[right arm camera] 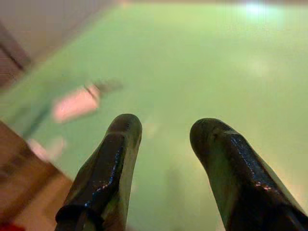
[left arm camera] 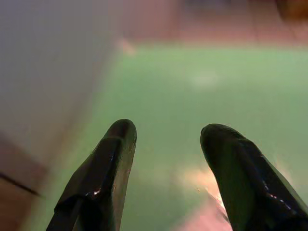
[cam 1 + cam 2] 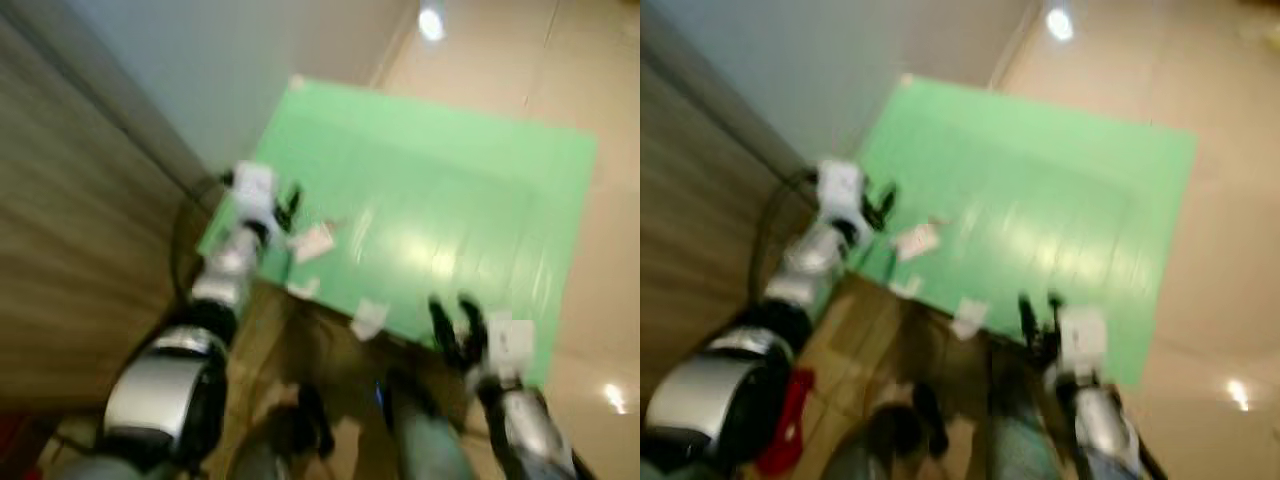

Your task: Hang keys on a hook

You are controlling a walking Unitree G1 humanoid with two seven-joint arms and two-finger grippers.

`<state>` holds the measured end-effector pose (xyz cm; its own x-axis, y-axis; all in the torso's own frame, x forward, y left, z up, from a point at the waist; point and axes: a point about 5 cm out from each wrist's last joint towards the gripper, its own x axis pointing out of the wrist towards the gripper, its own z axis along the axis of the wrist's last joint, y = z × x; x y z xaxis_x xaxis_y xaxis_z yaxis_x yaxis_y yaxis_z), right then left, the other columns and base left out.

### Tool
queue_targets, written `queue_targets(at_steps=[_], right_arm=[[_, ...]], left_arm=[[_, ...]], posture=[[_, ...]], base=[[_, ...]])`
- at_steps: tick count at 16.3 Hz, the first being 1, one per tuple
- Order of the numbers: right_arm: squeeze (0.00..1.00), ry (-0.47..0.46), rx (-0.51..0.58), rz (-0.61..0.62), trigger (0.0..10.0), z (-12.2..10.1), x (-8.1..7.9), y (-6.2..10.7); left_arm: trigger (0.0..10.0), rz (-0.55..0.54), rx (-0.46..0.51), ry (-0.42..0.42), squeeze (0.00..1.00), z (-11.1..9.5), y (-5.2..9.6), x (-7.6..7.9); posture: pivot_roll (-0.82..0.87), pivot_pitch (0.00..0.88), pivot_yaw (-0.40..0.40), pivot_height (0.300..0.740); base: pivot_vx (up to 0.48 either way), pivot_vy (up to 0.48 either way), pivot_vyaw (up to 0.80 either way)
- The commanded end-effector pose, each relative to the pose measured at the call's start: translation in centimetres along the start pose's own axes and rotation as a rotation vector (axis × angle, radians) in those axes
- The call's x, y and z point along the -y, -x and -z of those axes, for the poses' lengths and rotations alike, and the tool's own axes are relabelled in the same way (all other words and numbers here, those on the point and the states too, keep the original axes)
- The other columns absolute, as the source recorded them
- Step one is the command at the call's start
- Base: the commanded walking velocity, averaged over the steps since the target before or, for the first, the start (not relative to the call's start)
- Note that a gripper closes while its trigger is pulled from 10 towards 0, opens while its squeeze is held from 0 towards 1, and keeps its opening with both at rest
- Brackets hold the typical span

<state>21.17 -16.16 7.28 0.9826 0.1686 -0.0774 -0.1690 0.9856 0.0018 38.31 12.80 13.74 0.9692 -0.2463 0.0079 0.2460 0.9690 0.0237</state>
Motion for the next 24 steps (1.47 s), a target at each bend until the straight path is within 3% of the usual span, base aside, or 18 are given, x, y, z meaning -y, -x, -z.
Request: queue_targets(at_steps=[1, 2, 5, 6, 7, 9, 11, 12, 15, 18, 22, 24], right_arm=[[0.0, -0.034, -0.049, -0.017, 10.0, 1.4, -0.5, 0.6], [0.0, -0.017, -0.016, -0.053, 10.0, 0.9, -0.3, -2.4], [0.0, 0.015, 0.007, -0.062, 10.0, 0.4, 1.1, -4.5], [0.0, 0.023, 0.011, -0.055, 10.0, 0.4, 1.5, -4.7], [0.0, 0.038, 0.023, -0.037, 10.0, 0.1, 2.4, -4.9], [0.0, 0.047, 0.033, -0.013, 10.0, 0.2, 3.3, -4.5], [0.0, 0.054, 0.026, -0.016, 10.0, 0.4, 3.2, -4.2], [0.0, 0.063, 0.017, -0.034, 10.0, 1.0, 2.6, -3.9], [0.0, 0.057, 0.011, -0.03, 10.0, 1.7, 2.0, -3.5], [0.0, 0.048, 0.014, -0.01, 10.0, 1.9, 1.8, -3.1], [0.0, 0.051, 0.027, 0.002, 10.0, 2.0, 1.2, -2.9], [0.0, 0.047, 0.03, 0.002, 10.0, 2.1, 1.1, -2.9]], left_arm=[[10.0, -0.024, -0.041, 0.021, 0.0, 1.3, 0.8, -0.9], [10.0, -0.09, 0.018, 0.05, 0.0, 1.6, 2.3, -2.8], [10.0, -0.13, 0.022, 0.089, 0.0, 4.5, 6.7, -4.5], [10.0, -0.127, 0.003, 0.07, 0.0, 5.4, 7.9, -4.6], [10.0, -0.09, -0.026, 0.079, 0.0, 7.2, 10.3, -4.3], [10.0, -0.048, -0.085, 0.087, 0.0, 9.0, 12.5, -3.3], [10.0, -0.026, -0.093, 0.091, 0.0, 9.2, 12.3, -2.8], [10.0, 0.014, -0.097, 0.076, 0.0, 8.6, 10.9, -2.2], [10.0, 0.096, -0.093, 0.036, 0.0, 6.9, 8.9, -1.9], [10.0, 0.159, -0.113, 0.008, 0.0, 6.7, 8.2, -1.1], [10.0, 0.208, -0.162, -0.101, 0.0, 6.6, 6.8, 0.1], [10.0, 0.239, -0.141, -0.097, 0.0, 6.1, 6.5, 0.7]], posture=[[-0.34, 0.056, 0.174, 0.731], [-0.26, 0.0, 0.134, 0.731], [-0.22, 0.0, 0.092, 0.731], [-0.22, 0.0, 0.088, 0.731], [-0.22, 0.0, 0.078, 0.731], [-0.23, 0.0, 0.072, 0.731], [-0.24, 0.0, 0.077, 0.731], [-0.26, 0.0, 0.091, 0.731], [-0.3, 0.0, 0.132, 0.731], [-0.32, 0.0, 0.159, 0.731], [-0.33, 0.0, 0.176, 0.731], [-0.33, 0.0, 0.181, 0.731]], base=[[0.0, 0.0, 0.0], [0.0, 0.0, 0.0], [0.0, 0.0, 0.0], [0.0, 0.0, 0.0], [0.0, 0.0, 0.0], [0.0, 0.0, 0.0], [0.0, 0.0, 0.0], [0.0, 0.0, 0.0], [0.0, 0.304, -0.47], [0.271, 0.392, -0.7], [0.232, 0.0, -0.34], [0.0, 0.0, 0.0]])
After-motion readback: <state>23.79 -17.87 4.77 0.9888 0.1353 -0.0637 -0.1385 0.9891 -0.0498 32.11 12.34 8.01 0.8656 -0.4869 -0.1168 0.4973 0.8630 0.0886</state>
